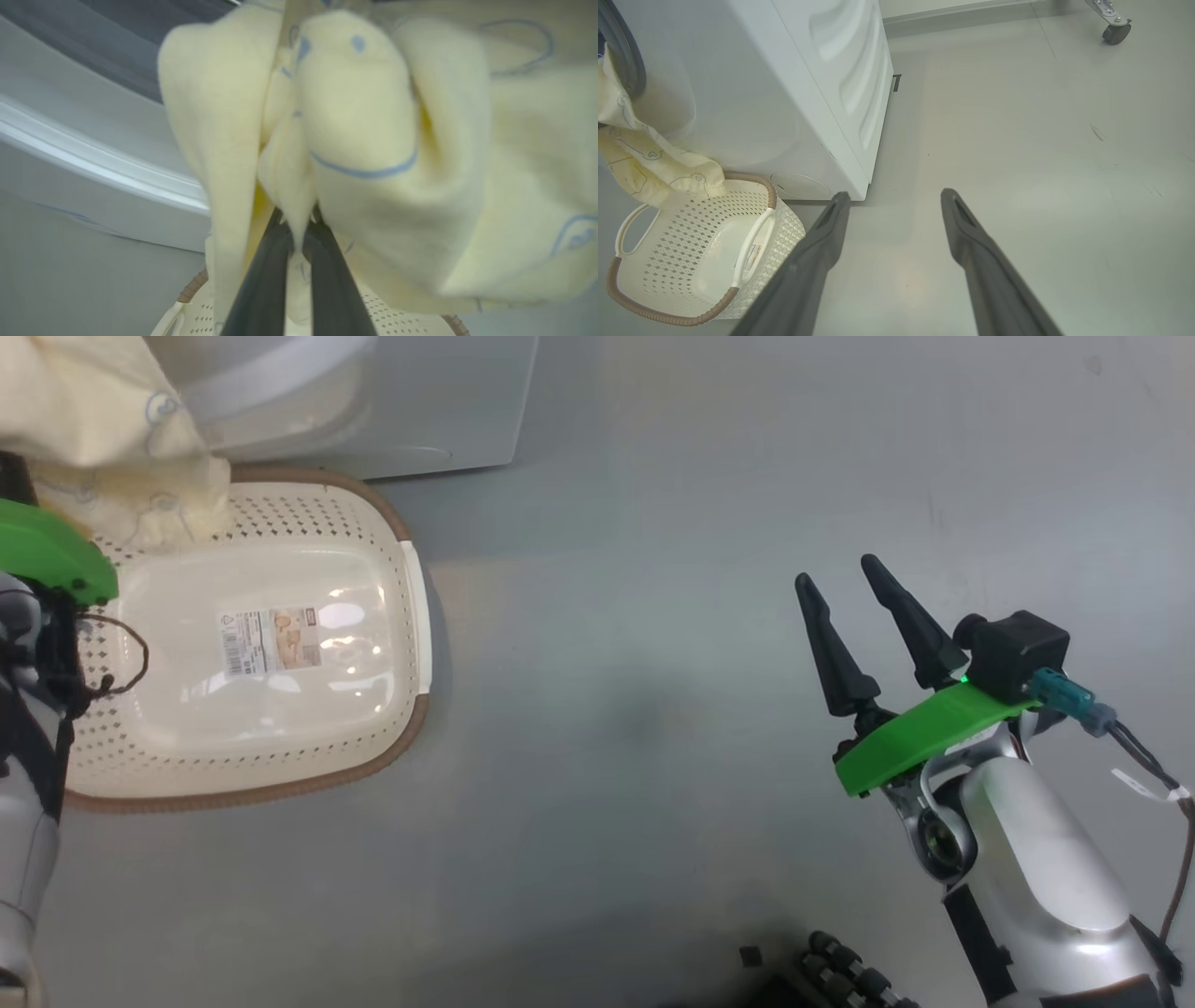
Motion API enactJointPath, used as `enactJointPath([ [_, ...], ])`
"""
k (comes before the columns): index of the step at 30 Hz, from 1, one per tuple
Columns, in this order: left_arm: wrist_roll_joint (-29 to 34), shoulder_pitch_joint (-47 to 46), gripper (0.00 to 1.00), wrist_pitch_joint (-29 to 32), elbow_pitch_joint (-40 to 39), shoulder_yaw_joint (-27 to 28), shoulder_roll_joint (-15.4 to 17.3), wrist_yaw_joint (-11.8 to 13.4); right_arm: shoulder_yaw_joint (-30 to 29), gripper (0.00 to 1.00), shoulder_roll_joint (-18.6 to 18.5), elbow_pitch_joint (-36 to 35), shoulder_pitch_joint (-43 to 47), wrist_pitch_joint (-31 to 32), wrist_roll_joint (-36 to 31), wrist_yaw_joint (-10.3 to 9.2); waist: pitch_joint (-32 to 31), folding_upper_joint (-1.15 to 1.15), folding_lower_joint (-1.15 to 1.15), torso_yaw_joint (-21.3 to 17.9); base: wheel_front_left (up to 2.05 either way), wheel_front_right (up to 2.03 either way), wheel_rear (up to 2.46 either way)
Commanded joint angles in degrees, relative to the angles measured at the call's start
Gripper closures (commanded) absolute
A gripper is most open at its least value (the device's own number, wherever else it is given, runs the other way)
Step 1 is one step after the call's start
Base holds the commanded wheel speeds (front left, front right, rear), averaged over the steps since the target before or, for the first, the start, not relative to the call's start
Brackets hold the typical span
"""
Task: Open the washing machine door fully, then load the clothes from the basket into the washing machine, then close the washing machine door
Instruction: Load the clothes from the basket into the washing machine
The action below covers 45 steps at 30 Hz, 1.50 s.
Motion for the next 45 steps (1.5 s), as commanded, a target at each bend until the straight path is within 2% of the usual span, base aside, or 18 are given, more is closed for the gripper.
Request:
enactJointPath([
  [1,-1.2,0.2,1.00,-1.1,-4.1,0.5,4.1,0.0,0.5,0.00,-0.1,-1.1,1.7,-0.6,-0.3,0.01,-0.6,0.00,0.00,0.8,0.00,0.00,0.00],
  [8,-3.9,0.4,1.00,-1.5,-13.5,-0.1,8.1,0.0,1.3,0.00,-0.1,-1.1,1.8,-0.6,0.0,0.01,-1.0,0.00,0.00,1.5,0.00,0.00,0.00],
  [15,-4.6,-2.9,1.00,0.4,-18.8,0.3,11.5,0.2,2.2,0.00,-0.1,-1.6,1.7,-0.6,0.6,0.01,0.1,0.00,0.00,0.8,0.00,0.00,0.00],
  [25,-1.5,-15.7,1.00,10.6,-24.5,-1.4,17.7,1.1,4.4,0.00,-0.1,-2.2,1.2,-0.6,3.3,0.01,3.5,0.00,0.00,-2.5,0.00,0.00,0.00],
  [28,-0.4,-21.4,1.00,11.4,-25.1,-1.6,18.6,1.4,5.3,0.00,-0.1,-2.4,0.9,-0.6,4.1,0.01,4.5,0.00,0.00,-3.4,0.00,0.00,0.00],
  [34,2.2,-30.1,1.00,7.4,-22.3,-1.3,18.6,3.2,6.8,0.00,-0.1,-2.8,0.3,-0.6,5.9,0.01,5.9,0.00,0.00,-5.0,0.00,0.00,0.00],
  [45,3.7,-32.6,1.00,8.8,-9.9,-5.0,16.4,2.2,7.8,0.00,-0.1,-3.2,-0.6,-0.6,6.8,0.01,8.3,0.00,0.00,-5.9,0.00,0.00,0.00],
])
